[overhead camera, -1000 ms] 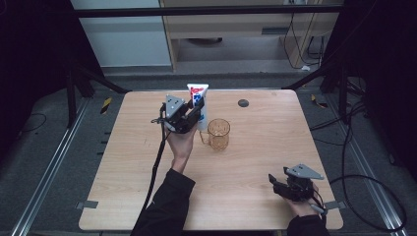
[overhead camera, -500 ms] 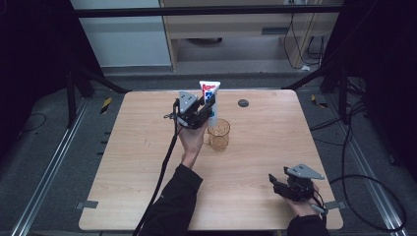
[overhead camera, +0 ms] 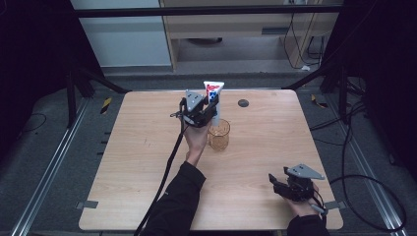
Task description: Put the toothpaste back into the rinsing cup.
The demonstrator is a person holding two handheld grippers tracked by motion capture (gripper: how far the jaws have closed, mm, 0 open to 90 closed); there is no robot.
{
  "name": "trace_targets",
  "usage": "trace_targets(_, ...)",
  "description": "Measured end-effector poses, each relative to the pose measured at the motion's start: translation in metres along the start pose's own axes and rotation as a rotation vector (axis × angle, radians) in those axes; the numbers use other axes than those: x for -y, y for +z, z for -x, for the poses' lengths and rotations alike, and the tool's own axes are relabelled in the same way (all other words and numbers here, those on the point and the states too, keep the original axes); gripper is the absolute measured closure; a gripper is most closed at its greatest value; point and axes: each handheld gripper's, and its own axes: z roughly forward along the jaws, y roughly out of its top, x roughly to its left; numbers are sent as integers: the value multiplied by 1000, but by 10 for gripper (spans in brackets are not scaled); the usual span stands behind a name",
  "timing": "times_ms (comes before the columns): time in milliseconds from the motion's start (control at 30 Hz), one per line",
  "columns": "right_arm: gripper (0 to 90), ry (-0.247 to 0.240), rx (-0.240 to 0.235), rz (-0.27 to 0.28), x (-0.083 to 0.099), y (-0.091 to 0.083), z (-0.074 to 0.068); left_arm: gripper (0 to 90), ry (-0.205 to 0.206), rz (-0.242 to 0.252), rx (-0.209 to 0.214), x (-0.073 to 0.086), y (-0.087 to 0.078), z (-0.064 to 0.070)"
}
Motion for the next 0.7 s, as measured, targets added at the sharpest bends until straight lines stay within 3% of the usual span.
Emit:
trace_targets(300,362,6,-4,-1,0,0,0,702,9,-40,-9,21,11,2)
trace_targets(700,362,1,-6,0,0,0,-1,701,10,-59,4,38,13,7)
